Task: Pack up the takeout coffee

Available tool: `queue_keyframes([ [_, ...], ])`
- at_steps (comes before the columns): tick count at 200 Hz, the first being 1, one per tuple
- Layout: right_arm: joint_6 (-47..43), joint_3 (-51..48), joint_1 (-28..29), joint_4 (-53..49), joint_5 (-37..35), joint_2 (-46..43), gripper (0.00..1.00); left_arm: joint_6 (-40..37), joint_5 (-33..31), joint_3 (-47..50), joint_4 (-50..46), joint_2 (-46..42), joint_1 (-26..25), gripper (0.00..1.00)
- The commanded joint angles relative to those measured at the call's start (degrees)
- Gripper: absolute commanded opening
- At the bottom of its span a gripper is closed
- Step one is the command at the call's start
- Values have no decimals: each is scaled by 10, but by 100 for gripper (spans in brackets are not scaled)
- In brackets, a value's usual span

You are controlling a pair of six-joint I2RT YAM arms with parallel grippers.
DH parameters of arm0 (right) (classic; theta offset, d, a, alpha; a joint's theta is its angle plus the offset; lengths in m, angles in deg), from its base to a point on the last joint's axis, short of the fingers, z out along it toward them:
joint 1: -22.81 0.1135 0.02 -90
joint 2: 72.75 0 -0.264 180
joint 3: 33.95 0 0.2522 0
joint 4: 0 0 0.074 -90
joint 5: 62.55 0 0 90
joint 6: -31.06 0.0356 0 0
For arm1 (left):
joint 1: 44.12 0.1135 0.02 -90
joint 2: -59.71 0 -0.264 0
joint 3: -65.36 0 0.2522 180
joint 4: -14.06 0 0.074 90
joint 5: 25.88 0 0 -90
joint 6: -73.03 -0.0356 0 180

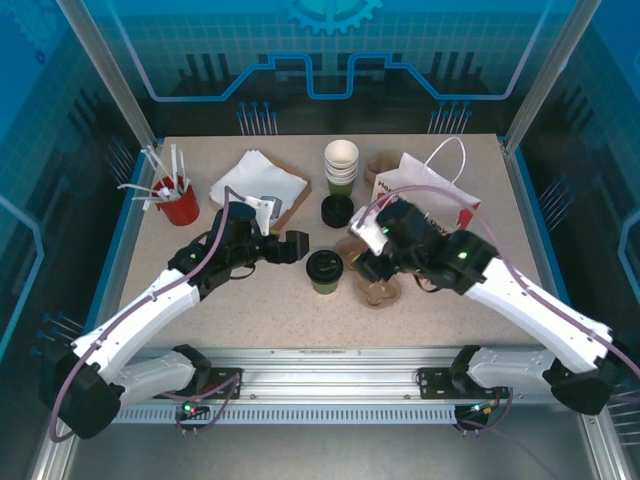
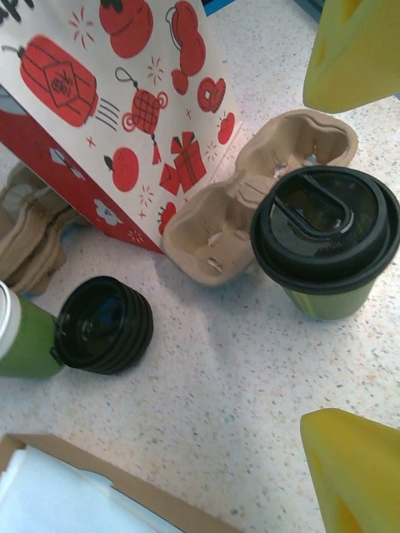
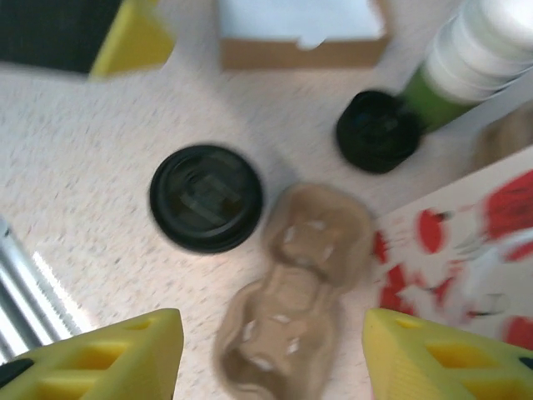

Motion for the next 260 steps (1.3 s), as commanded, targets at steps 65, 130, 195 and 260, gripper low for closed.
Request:
queue_keyframes([
  [65, 132, -157, -42, 83, 34, 68, 53, 12, 6, 10, -4, -15, 3, 93],
  [130, 171, -156, -89, 142, 28, 143, 47, 14, 17, 9, -2, -14, 2, 93],
  [195, 192, -127, -112, 149, 24, 219, 46, 11, 18, 11, 0, -14, 2, 93],
  [260, 189, -108, -126, 150, 21, 253, 46, 8, 18, 12, 2, -13, 1, 93],
])
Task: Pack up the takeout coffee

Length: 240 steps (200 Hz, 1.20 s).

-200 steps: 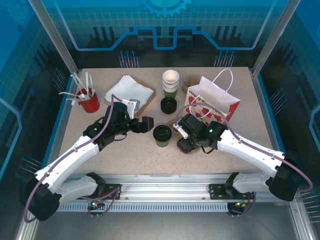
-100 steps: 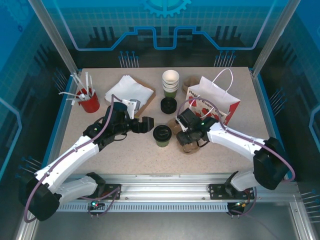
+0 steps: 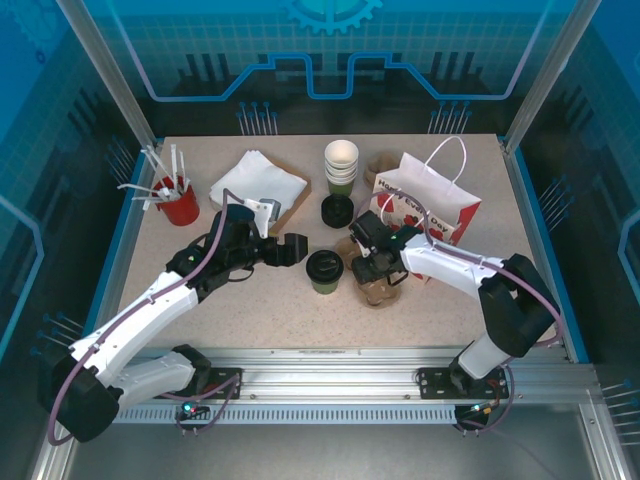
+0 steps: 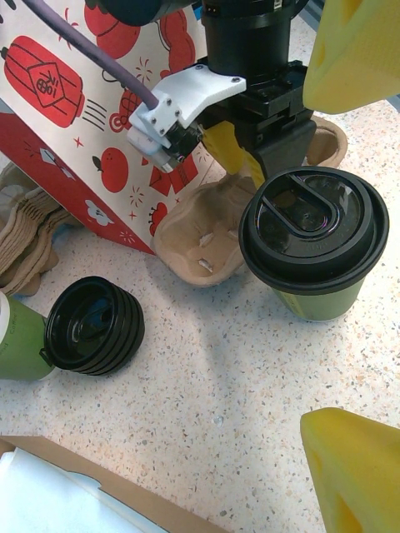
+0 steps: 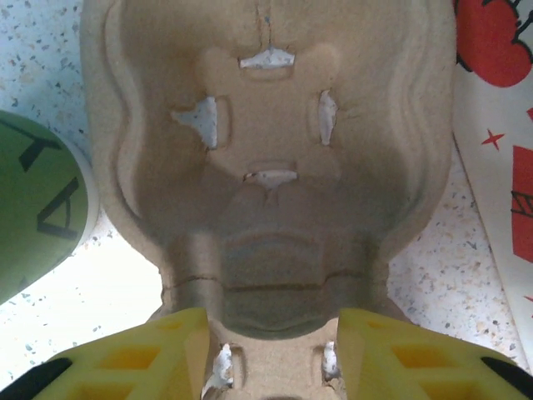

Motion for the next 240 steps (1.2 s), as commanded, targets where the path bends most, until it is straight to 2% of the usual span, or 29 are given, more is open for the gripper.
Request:
queue_keyframes([
  [1, 6, 16, -7, 4, -1, 14, 46, 8, 13, 8, 8, -4, 1, 93],
  [172, -8, 32, -9, 4, -12, 61, 46, 6, 18, 10, 9, 3, 2, 93],
  [240, -10, 28, -9, -4, -15, 38, 31, 4, 19, 10, 11, 5, 2, 93],
])
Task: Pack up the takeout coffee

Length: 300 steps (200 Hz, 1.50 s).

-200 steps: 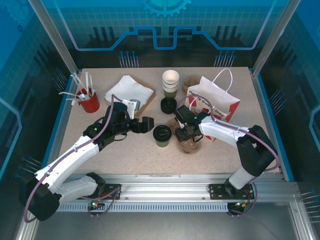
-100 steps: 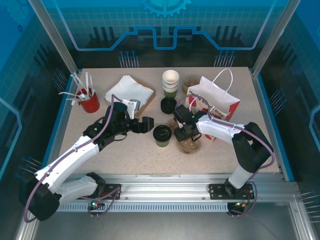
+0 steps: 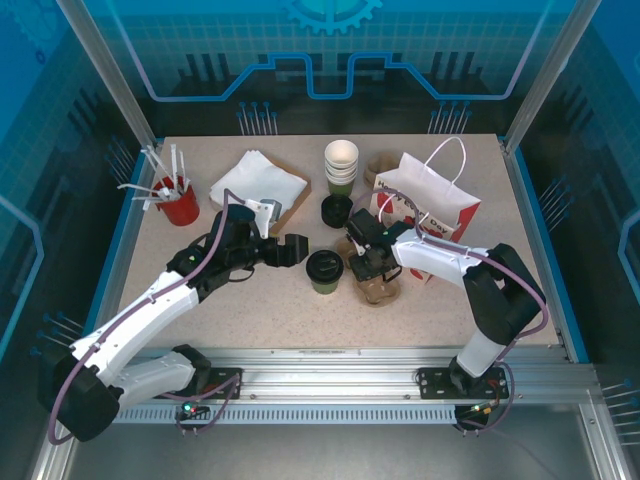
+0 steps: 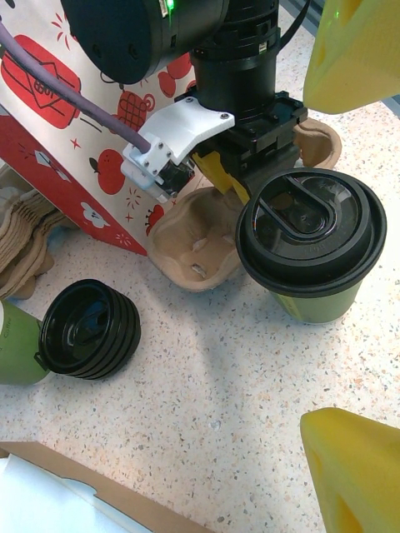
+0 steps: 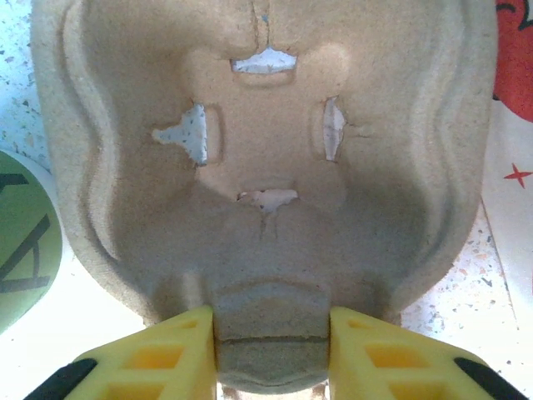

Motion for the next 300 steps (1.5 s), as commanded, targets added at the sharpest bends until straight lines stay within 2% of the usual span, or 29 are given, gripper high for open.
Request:
queue_keyframes([
  [1, -1, 3, -6, -9, -9, -11, 31, 5, 13, 9, 11, 2, 2, 93],
  [85, 4, 20, 17, -59, -12, -98, 30, 0, 1, 8, 8, 0, 2, 93],
  [113, -4, 68, 24, -75, -28, -115, 29, 8, -4, 8, 20, 1, 1, 93],
  [140, -25, 133, 28, -74, -3, -90, 28, 14, -10, 5, 25, -2, 2, 93],
  [197, -73, 302, 61, -97, 53, -16, 28, 15, -92, -11, 7, -32, 2, 93],
  [241, -86, 379, 80, -115, 119, -14, 27, 26, -161, -15, -13, -92, 2, 92],
  [269, -116, 425, 69, -151, 92, -46, 27, 44, -166, -19, -11, -132, 2, 91],
  [300, -145, 473, 4, -202, 97, -91, 27, 56, -119, -38, 37, -132, -11, 89],
])
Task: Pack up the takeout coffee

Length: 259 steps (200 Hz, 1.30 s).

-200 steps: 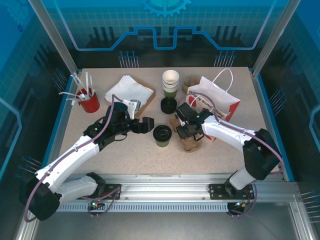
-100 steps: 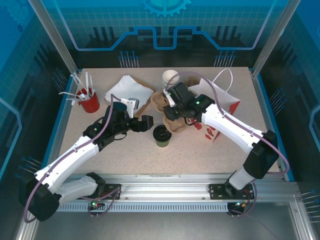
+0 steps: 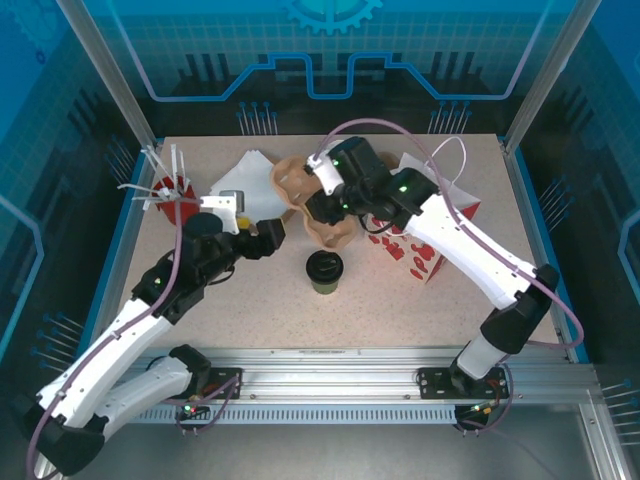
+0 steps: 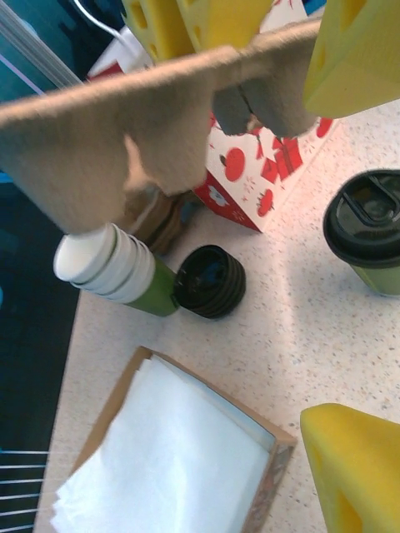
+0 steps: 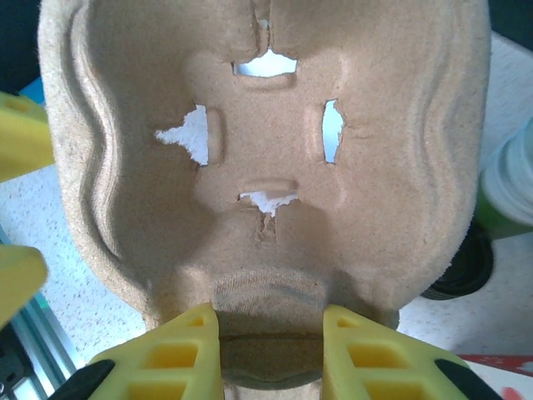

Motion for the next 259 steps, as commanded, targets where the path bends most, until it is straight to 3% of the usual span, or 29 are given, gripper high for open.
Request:
queue_keyframes([
  [1, -38, 51, -52, -62, 7, -55, 27, 19, 24, -28, 38, 4, -11, 89],
  [38, -69, 80, -175, -106, 59, -104, 27, -16, 77, -104, 83, 111, -61, 87],
  [67, -71, 74, -291, -117, 112, -130, 27, -59, 159, -194, 90, 228, -66, 84],
  [92, -70, 57, -349, -112, 133, -143, 27, -104, 205, -287, 68, 326, -67, 83],
  [132, -53, 41, -375, -97, 127, -144, 27, -162, 240, -451, 11, 477, -67, 79],
  [203, -52, 17, -376, -98, 88, -153, 27, -251, 268, -796, -189, 739, -69, 77],
  [259, -51, 15, -377, -95, 85, -155, 27, -266, 275, -894, -242, 811, -70, 66],
])
